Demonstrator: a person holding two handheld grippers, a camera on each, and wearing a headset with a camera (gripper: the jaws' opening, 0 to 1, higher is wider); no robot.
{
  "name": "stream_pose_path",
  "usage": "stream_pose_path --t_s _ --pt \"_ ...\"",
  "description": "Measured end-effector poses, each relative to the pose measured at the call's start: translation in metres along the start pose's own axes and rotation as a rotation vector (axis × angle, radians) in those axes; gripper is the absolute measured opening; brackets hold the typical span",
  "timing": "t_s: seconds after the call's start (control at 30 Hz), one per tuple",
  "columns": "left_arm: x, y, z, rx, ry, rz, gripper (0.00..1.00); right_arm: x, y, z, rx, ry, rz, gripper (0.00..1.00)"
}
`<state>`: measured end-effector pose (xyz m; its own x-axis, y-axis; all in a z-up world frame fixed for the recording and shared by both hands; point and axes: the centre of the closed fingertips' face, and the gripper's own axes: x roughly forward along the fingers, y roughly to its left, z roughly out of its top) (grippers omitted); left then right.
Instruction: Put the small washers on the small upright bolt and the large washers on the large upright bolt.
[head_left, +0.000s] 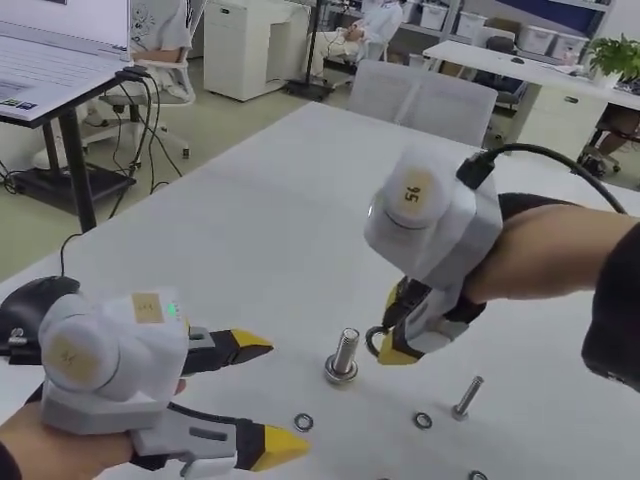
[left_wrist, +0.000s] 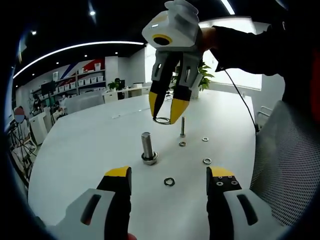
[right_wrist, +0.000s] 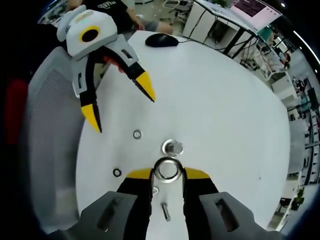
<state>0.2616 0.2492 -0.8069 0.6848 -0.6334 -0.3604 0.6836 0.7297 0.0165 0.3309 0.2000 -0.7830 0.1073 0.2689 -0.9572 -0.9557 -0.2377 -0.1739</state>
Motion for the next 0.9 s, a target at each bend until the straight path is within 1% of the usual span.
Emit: stream_pose_path --t_s 0.17,0.33,0.6,0.73,0.9 --pt "0.000 0.000 -0.001 0.000 0.001 0.001 0.60 -0.002 -0.008 0.010 -0.017 -0.011 -0.007 0.23" --pt "0.000 -0.001 -0.002 0.002 0.007 -0.003 0.59 0.002 -0.012 0.014 -0.036 -0.008 -0.001 0.23" --pt "-0.001 -0.002 -0.004 0.002 0.013 -0.005 0.59 0.011 -0.015 0.021 -0.053 0.006 0.040 0.23" --pt "-0.001 -0.001 -0.004 -0.001 0.011 -0.002 0.59 0.017 -0.014 0.023 -0.061 0.014 0.058 0.23" --pt "-0.002 -0.002 -0.005 -0.004 0.009 -0.003 0.58 0.026 -0.013 0.020 -0.060 0.037 0.083 0.23"
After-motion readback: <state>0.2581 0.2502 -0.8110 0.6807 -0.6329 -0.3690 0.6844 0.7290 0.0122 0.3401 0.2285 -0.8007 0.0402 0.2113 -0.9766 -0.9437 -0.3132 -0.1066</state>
